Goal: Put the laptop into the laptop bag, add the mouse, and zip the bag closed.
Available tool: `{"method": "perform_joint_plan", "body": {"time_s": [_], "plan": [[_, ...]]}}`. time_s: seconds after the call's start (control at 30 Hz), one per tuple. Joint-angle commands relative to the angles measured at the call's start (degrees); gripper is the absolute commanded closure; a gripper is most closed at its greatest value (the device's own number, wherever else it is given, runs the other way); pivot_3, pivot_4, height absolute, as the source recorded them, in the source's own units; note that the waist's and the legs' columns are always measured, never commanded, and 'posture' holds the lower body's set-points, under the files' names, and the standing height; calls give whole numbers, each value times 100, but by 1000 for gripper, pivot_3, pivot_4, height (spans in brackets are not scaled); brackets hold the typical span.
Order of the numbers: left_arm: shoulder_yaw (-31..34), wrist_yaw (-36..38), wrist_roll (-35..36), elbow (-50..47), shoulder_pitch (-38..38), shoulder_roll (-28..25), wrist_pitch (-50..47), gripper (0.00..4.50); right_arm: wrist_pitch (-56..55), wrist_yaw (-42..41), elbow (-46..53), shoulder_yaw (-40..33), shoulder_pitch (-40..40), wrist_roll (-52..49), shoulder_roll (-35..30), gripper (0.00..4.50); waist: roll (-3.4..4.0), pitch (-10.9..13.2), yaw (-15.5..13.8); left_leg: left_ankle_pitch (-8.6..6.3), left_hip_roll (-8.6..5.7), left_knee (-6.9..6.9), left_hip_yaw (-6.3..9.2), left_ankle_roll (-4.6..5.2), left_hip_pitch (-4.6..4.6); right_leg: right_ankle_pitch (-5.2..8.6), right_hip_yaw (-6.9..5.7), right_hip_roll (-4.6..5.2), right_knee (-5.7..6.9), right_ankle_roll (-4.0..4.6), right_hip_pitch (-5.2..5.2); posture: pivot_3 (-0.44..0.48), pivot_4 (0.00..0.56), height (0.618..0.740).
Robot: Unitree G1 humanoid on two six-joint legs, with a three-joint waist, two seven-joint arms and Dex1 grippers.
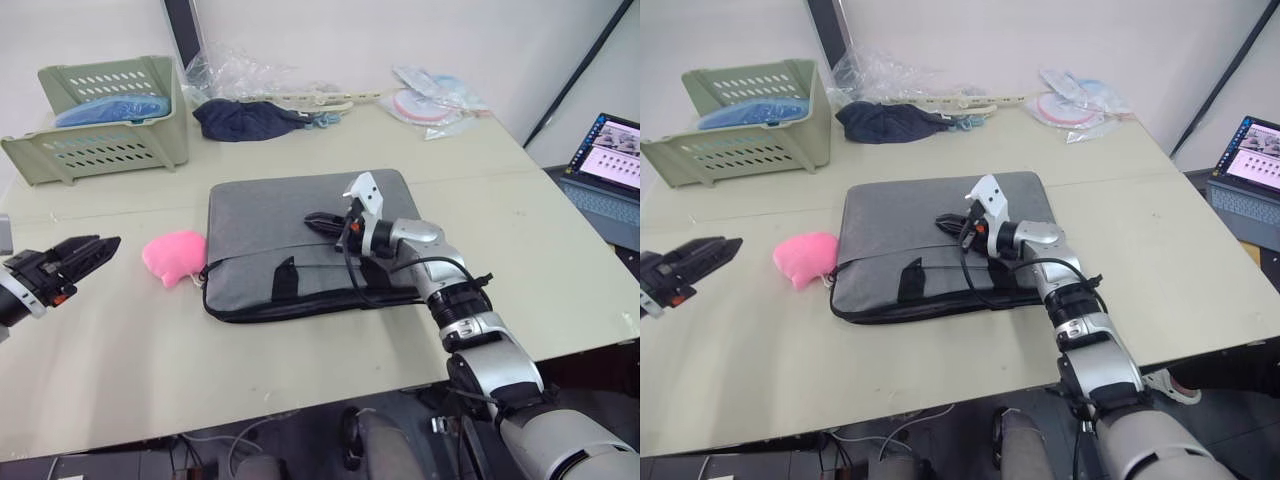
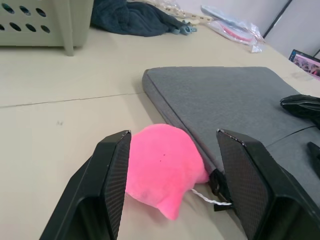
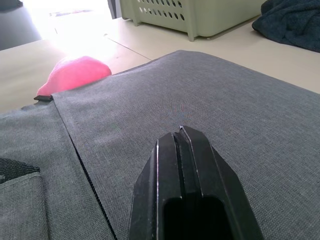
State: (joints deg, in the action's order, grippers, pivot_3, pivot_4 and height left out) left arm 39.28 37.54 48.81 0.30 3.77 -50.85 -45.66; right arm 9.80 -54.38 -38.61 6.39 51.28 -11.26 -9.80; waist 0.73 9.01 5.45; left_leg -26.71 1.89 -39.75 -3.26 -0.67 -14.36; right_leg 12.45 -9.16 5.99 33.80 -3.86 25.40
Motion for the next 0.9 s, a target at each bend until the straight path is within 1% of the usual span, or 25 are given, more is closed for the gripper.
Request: {"method": "perform_joint_plan", "body": {"time_s": [0.03,0.17,0.33,0.53,0.73,0.9], "plan": [[-87,62,-321,426,124,249,477,1557,462,-71,-71,243,-449,141,56,4445,-1,0,-23,0,0,1,-1,0,-1,0,0,0,0,0,1,0,150,740],[-204,66,-365,929,387,520,572,1557,557,-46,115,241,-523,144,65,4445,-4,-1,-53,0,3,2,-4,0,-1,0,-2,-1,-2,0,2,0,150,740],[-379,82,-363,1217,722,733,536,1557,652,-32,278,230,-566,140,47,4445,-3,-2,-55,0,4,4,-5,0,1,0,-4,0,-2,0,2,0,150,740],[-631,131,-454,1400,915,916,542,1557,696,0,313,208,-570,143,40,4445,-6,-3,-56,0,6,8,-5,0,0,0,-8,-1,-3,-1,3,0,150,740],[-797,133,-521,1505,1007,1024,510,1557,716,24,317,198,-571,146,34,4445,-10,-5,-57,0,7,8,-6,0,0,0,-8,-1,-3,-1,4,0,150,740],[-780,78,-670,1838,1155,994,633,1557,703,26,304,203,-570,157,31,4445,-12,-7,-60,0,7,8,-5,0,0,0,-8,-1,-4,-1,4,0,150,740]]}}
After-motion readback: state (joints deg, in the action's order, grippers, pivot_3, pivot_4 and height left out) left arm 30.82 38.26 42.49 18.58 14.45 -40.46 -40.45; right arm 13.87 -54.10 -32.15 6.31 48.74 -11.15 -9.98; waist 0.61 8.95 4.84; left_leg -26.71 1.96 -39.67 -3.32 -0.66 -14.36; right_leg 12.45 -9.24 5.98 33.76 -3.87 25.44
